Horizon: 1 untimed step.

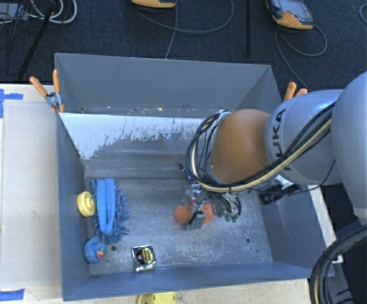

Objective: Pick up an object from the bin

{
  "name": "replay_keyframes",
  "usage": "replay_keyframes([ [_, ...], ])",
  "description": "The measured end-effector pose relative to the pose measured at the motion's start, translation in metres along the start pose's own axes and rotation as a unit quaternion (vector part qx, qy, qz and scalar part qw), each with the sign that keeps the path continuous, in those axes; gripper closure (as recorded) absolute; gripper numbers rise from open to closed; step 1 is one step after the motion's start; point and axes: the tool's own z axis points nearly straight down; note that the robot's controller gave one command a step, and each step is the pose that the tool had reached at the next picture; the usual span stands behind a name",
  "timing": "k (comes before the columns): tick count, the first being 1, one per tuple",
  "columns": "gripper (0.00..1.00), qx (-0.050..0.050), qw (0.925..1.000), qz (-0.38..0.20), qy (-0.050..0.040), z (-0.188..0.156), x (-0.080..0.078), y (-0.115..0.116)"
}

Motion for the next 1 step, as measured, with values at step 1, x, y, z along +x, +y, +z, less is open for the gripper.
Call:
replay_keyframes([
  [1, 1.0, 0.0, 0.9999, 0.011, 0.0012, -0.1429, 0.0258, 0.0213],
])
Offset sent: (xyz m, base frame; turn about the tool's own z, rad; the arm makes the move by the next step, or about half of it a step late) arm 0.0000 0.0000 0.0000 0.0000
